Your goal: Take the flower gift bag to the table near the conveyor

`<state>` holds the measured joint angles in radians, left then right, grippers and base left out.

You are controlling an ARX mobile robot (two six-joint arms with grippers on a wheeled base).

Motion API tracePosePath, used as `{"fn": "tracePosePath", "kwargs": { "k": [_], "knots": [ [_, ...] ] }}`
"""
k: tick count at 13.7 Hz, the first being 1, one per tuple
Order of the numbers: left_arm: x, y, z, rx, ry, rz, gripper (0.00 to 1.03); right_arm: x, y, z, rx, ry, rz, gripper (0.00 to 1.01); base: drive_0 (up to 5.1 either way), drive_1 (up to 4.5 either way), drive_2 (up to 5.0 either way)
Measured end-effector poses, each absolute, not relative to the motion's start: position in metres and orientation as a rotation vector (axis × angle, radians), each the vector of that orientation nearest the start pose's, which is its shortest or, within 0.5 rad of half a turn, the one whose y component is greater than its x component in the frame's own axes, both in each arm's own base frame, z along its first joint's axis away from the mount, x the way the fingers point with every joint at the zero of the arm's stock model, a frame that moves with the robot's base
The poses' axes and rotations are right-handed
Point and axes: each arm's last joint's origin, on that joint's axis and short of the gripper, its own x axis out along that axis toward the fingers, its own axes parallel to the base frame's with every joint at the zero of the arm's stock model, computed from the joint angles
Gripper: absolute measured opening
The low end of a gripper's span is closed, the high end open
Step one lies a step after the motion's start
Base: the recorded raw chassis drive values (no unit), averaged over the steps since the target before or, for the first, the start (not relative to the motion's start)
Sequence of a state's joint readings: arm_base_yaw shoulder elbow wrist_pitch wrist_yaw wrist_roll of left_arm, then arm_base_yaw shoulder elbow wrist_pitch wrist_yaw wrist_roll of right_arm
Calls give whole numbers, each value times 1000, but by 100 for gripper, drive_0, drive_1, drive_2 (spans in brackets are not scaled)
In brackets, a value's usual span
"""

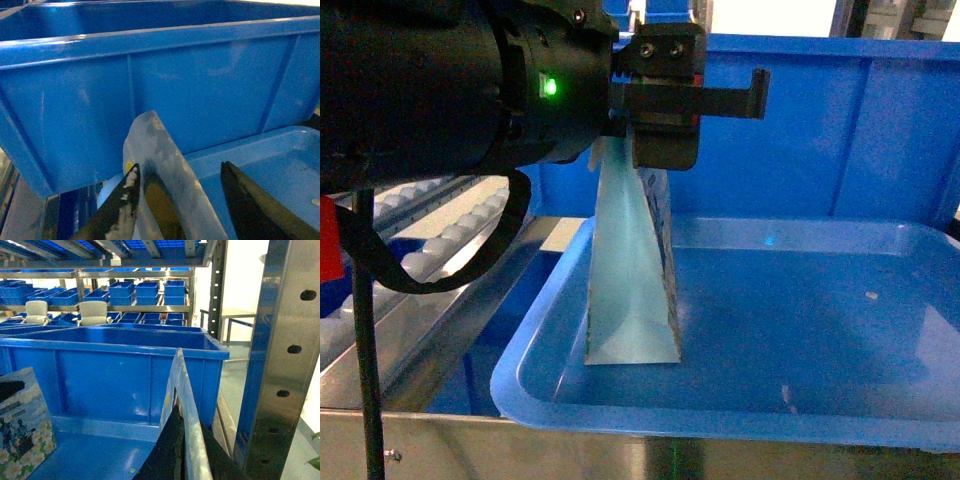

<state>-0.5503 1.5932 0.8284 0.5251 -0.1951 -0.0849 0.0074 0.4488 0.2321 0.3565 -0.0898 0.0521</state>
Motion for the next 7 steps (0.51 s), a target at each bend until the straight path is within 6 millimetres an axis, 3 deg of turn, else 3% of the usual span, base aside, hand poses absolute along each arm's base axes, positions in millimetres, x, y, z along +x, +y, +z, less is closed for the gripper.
{"fn": "tracePosePath", "kwargs": {
  "k": [3,7],
  "knots": [
    [292,-172,215,-20,252,-319,7,130,4,237,46,-137,101,2,0,0,0],
    [292,-170,220,-19,191,-282,3,130,4,237,46,-137,101,2,0,0,0]
  ]
}}
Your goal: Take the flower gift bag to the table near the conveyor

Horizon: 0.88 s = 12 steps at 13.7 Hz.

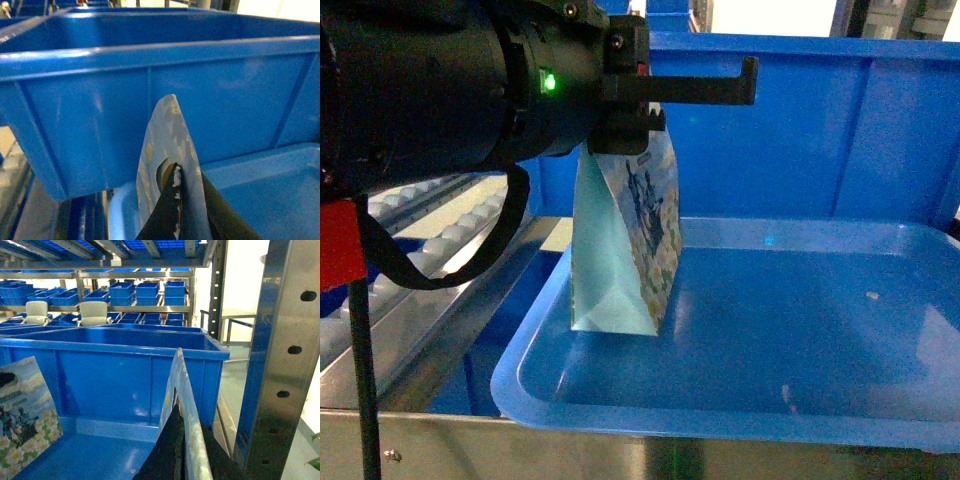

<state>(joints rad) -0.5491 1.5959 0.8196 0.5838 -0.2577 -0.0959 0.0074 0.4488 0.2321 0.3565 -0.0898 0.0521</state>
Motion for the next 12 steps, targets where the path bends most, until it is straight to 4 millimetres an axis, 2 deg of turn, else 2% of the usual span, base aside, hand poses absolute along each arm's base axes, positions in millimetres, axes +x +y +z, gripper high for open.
{"fn": "tracePosePath", "kwargs": {
  "k": [3,6,12],
  "knots": [
    [284,-167,235,13,114,-275,3,130,4,237,46,-137,101,2,0,0,0],
    [271,-154,264,30,-39,-246,3,130,4,237,46,-137,100,2,0,0,0],
    [258,-126,284,61,-135,-163,3,130,4,237,46,-137,100,2,0,0,0]
  ]
}}
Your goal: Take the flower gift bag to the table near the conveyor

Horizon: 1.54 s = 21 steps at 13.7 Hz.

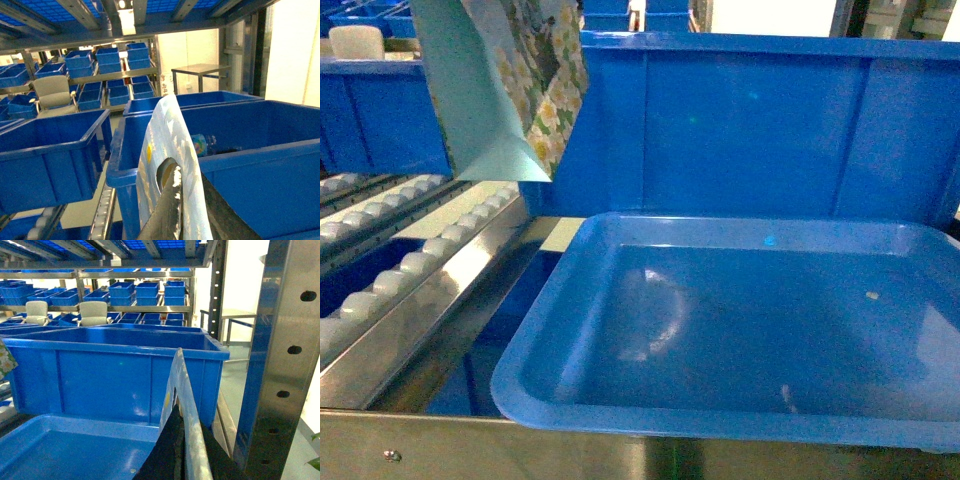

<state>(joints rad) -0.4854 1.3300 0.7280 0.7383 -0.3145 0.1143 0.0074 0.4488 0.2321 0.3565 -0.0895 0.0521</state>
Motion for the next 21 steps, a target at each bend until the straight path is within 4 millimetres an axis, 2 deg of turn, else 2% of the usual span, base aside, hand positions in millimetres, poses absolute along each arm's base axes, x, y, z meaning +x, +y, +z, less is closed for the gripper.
{"fn": "tracePosePath", "kwargs": {
  "k": [2,7,11,21],
  "knots": [
    [243,-111,290,52,-171,-141,3,130,4,237,46,-137,100,2,0,0,0],
    [211,-77,282,63,-152,-75,3,130,4,237,46,-137,100,2,0,0,0],
    [210,-77,283,60,-158,-80,3,130,4,237,46,-137,100,2,0,0,0],
    [210,-77,283,59,-157,-84,3,130,3,238,46,-140,94,2,-479,151,343]
  ]
}}
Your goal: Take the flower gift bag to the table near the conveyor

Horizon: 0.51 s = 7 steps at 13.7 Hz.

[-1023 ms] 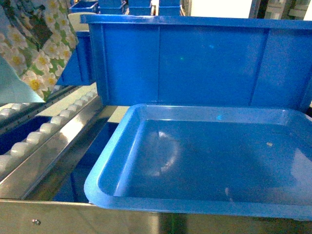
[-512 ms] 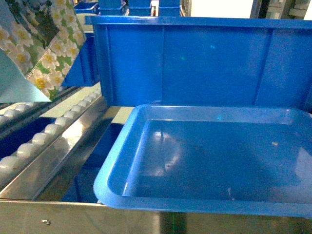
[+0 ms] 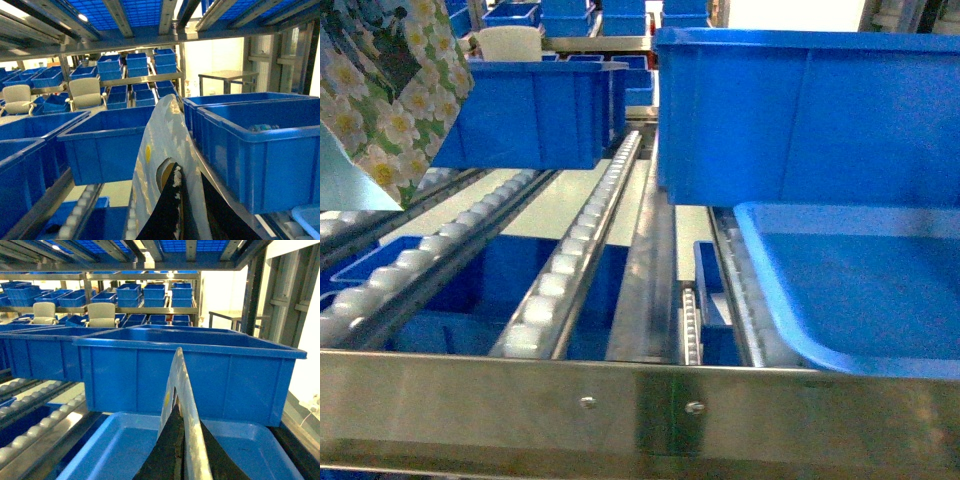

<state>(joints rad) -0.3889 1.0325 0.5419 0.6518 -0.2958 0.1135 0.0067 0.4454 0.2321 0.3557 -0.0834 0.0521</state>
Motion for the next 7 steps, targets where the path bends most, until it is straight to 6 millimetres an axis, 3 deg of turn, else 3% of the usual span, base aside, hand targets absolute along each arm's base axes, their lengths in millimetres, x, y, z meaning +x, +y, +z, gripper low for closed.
{"fn": "tracePosePath", "kwargs": {
  "k": [7],
  "knots": [
    [210,-77,283,59,-157,-84,3,129,3,238,46,-143,94,2,-471,123,370]
  ]
}}
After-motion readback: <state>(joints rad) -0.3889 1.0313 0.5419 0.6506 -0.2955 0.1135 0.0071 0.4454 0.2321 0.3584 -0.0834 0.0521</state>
